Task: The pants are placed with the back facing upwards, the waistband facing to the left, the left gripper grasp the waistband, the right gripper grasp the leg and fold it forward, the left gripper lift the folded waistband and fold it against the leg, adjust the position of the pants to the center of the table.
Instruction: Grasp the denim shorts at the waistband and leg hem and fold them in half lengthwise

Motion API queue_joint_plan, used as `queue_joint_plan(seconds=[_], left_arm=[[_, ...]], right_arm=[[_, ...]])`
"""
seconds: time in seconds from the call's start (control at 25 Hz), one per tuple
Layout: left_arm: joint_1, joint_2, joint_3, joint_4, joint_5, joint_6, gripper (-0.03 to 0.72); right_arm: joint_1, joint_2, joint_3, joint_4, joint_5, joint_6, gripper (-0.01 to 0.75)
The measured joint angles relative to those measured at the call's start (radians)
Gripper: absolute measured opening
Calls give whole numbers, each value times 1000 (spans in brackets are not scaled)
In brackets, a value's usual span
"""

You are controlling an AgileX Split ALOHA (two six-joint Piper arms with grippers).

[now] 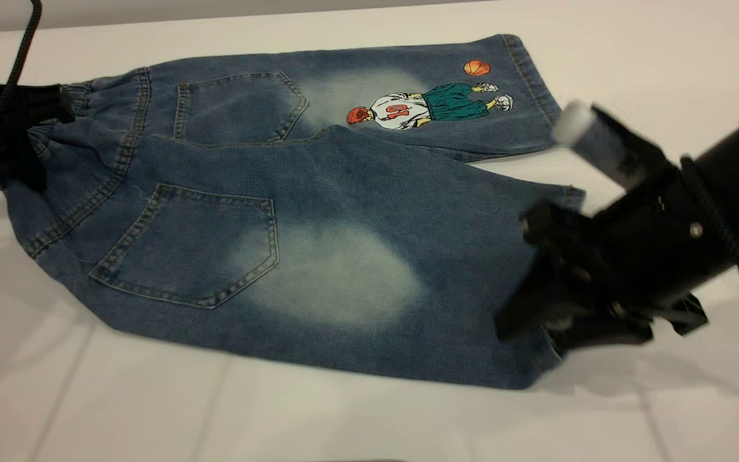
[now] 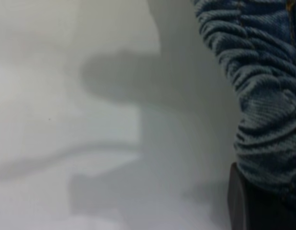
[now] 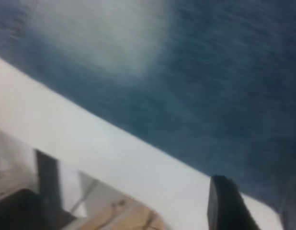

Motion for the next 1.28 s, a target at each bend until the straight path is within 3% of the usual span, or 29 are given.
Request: queue_joint_plan(seconds=[0.28,0.36,0.52,0.64,0.8,1.08,1.28], left_arm=[[-1,0,0,0,0,0,94],[-1,0,0,0,0,0,94],[-1,0,0,0,2,0,94],[-1,-10,0,0,16,0,94],[-1,-44,0,0,81,0,94],[-1,-73,0,-43,297,12,94],[5,-94,-2,-190,342,92,94]], right_arm=[[0,32,-4,11,6,-10,248],[0,32,-4,13,6,-15,210],[0,32,-4,15,3,-37,57],[0,32,-4,38,13,-56,22],[-8,22,-22,37,111,-56,21],[-57,-65,-128,29,348,41,21],[-62,-75,-263,18,396,142,21]])
